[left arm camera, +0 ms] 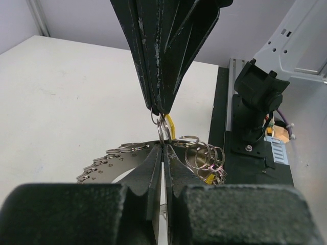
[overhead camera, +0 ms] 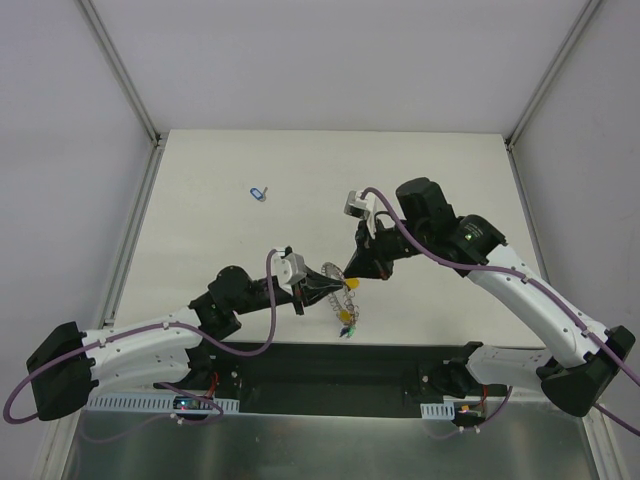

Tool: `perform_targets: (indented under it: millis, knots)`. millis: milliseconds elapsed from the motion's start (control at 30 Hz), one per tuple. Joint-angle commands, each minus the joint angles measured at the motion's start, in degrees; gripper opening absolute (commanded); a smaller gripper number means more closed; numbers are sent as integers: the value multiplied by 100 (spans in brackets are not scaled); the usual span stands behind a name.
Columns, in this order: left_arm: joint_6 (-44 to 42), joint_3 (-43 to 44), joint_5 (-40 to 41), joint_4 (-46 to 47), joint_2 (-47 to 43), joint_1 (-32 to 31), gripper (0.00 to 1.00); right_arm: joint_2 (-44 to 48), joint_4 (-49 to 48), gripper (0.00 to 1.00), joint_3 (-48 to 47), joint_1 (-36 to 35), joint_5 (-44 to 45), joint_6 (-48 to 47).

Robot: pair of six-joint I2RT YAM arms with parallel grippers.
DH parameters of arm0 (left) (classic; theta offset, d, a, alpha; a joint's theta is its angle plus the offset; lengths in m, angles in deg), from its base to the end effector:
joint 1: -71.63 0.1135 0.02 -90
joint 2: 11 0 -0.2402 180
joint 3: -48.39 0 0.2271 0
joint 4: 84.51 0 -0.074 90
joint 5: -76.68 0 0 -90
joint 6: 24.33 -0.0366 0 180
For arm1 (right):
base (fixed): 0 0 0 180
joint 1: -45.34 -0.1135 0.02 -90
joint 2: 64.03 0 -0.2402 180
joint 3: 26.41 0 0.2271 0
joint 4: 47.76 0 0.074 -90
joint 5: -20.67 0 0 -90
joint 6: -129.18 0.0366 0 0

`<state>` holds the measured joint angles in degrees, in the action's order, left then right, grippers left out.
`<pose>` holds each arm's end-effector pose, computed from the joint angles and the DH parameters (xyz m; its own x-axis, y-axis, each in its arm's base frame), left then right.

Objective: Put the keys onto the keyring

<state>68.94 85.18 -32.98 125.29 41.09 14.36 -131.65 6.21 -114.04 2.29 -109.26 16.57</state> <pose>0.0959 -0.1719 0.2702 0.0799 -0.2237 -0.9714 0.9744 0.2228 0.0289 0.1495 0.1718 0.3563 -0.0260 -0.4277 -0.9035 -0.9993 0.0352 0.0121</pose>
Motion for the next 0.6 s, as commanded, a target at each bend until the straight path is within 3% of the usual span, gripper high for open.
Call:
perform_targets:
  millis: [0,333,567]
  knots:
    - [-133,479,-100,-432,-129,24,0,82,72,1,-318,33,-191,-165]
    - [68,1411,147,-1742,37,15,0,-24,265,1,-556,-379,256,-217]
    - [262,1702,226,-1928,-15,6,0,-243,353,1,-626,-713,494,-235]
